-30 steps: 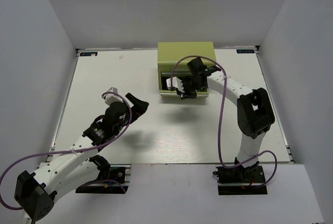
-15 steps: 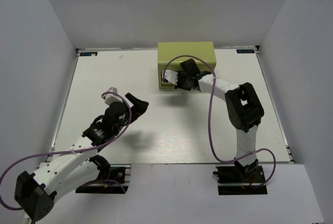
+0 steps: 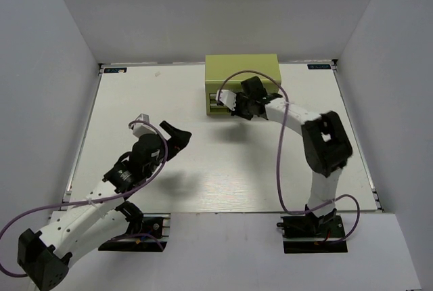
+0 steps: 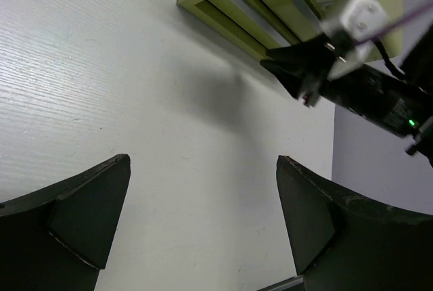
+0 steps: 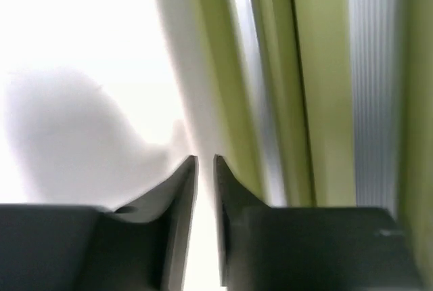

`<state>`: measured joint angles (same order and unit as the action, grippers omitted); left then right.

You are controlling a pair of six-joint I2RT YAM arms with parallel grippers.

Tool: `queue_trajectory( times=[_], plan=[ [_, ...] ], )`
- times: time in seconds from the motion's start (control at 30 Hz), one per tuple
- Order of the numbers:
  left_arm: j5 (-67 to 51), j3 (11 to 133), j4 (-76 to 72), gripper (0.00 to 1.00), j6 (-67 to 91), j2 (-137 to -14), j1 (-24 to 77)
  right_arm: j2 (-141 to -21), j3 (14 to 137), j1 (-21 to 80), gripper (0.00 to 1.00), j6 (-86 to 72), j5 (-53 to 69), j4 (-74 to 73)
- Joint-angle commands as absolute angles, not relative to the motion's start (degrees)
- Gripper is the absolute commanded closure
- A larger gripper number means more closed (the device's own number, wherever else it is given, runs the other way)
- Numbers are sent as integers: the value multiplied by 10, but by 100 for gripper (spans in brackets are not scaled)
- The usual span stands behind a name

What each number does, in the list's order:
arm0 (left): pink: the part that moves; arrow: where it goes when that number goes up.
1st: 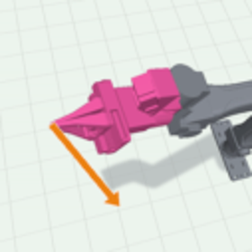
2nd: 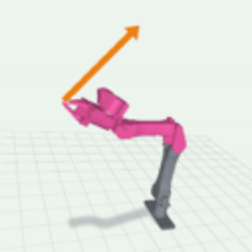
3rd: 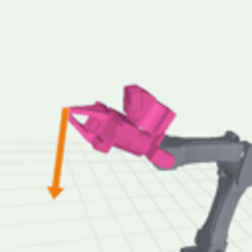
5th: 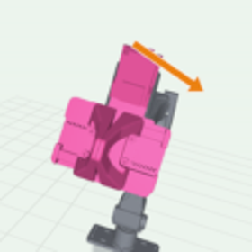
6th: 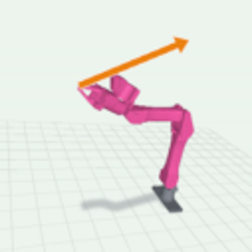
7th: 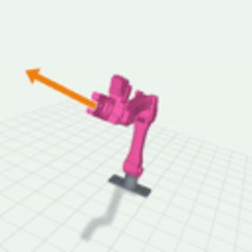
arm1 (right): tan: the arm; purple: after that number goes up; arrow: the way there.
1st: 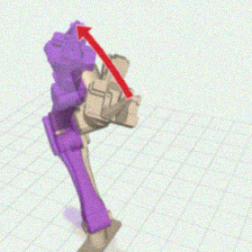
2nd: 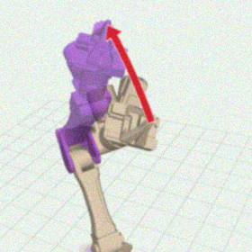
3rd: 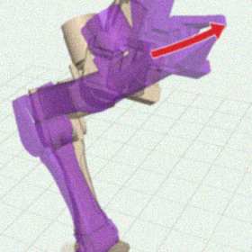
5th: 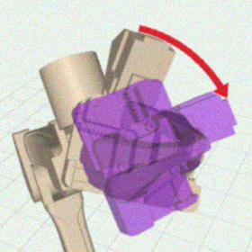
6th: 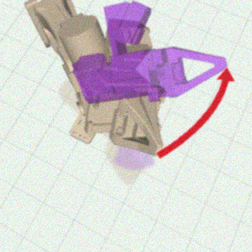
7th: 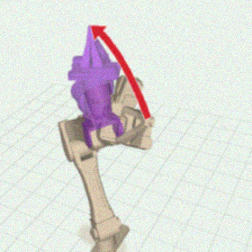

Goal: Sort the stationery into containers
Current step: Close the drawer at the center of the board, then reset both arms

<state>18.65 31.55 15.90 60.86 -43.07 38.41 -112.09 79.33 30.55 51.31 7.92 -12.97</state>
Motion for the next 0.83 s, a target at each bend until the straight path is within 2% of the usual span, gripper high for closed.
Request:
queue_trajectory(
  times=[0.0,0.03,0.07,0.1,0.27,0.4,0.47,0.8],
  plan=[
    [194,313,165,1,601,-410,382,-972,729,301,71,484,219,-148],
    [194,313,165,1,601,-410,382,-947,724,300,66,444,229,-154],
    [194,313,165,1,601,-405,382,-925,717,299,53,427,237,-163],
    [194,313,165,1,596,-405,382,-910,716,294,48,411,241,-168],
    [162,325,154,1,554,-425,382,-865,716,278,43,280,202,-197],
    [142,352,148,1,506,-464,382,-826,690,261,18,223,137,-179],
    [120,365,148,1,480,-482,382,-794,677,256,10,211,116,-160],
    [76,354,120,1,446,-488,382,-673,549,245,10,135,-32,-69]
  ],
)
